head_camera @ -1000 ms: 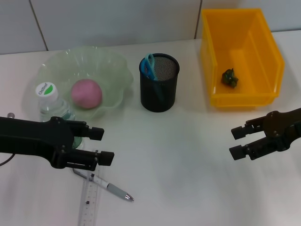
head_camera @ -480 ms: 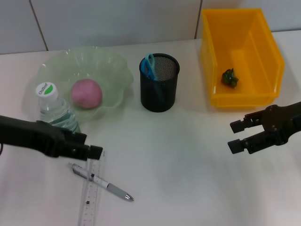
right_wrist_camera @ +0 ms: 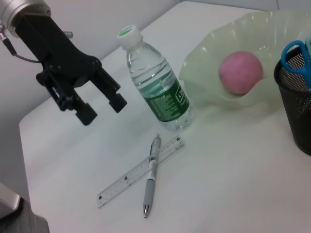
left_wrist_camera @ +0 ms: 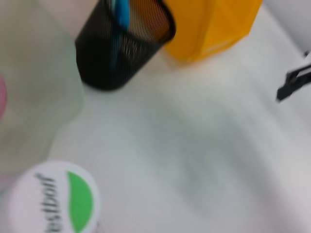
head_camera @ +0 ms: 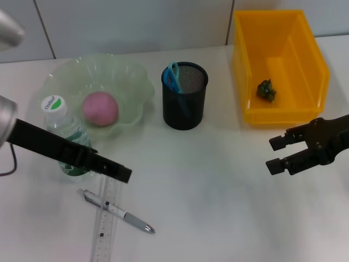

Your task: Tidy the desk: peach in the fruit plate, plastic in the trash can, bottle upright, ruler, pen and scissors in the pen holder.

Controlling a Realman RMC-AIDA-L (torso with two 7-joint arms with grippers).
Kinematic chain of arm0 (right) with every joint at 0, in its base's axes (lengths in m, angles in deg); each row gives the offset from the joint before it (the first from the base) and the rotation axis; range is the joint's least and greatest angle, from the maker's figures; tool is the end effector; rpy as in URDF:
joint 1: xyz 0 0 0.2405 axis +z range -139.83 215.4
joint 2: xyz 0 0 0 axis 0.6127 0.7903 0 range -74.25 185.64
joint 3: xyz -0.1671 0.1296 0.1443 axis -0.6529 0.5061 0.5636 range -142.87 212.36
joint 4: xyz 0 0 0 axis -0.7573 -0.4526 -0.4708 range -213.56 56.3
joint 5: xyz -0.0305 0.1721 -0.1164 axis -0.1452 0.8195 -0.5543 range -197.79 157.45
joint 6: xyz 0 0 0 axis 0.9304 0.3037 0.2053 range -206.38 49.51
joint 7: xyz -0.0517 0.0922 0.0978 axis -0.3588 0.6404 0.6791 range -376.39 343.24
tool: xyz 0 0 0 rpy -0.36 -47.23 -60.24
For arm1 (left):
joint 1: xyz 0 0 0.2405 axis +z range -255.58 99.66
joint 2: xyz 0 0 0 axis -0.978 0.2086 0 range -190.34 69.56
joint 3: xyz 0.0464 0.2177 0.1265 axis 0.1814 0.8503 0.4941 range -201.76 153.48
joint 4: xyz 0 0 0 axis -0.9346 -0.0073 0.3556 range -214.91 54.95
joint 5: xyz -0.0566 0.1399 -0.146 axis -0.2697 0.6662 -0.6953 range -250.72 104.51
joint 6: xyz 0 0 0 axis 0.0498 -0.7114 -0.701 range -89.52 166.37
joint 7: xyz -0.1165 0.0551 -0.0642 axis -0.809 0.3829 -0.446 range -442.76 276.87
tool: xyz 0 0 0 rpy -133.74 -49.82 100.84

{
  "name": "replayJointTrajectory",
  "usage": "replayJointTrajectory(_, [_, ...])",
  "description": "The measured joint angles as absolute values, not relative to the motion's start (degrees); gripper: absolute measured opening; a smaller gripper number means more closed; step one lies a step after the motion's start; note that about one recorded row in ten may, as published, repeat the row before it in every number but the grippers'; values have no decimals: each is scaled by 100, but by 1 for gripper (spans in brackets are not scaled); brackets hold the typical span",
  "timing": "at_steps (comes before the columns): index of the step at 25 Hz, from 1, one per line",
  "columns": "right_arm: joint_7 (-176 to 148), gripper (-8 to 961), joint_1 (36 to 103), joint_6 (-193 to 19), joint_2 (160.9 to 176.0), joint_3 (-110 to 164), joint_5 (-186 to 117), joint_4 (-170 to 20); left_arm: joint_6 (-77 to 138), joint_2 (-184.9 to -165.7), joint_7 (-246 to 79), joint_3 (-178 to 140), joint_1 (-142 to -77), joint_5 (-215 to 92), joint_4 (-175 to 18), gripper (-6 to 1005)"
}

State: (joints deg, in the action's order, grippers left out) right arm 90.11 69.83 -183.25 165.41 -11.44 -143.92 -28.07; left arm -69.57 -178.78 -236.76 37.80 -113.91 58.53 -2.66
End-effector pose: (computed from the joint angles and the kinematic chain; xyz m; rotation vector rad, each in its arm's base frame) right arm 0.2577 0.3279 0.0734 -2.9336 0.9540 0.2839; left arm -0.1607 0.3302 0.0384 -2.7340 -1.4309 0.1341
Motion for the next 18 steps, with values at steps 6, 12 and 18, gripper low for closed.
replayJointTrajectory(6, [9011,839,7013,-18330,16532,-1143,-14467,-2775,-6843,-17915,-24256,3979,-11582,6320,-289,785])
replayJointTrajectory(12, [9028,839,7073,-18334,16524,-1137,-14681,-2684,-6734,-17950,-24635,4148,-11782,6764,-346,785])
replayJointTrajectory(18, [9060,839,7157,-18347,16519,-1144,-14753,-2656,-6558,-17959,-24787,4406,-11920,6892,-624,784])
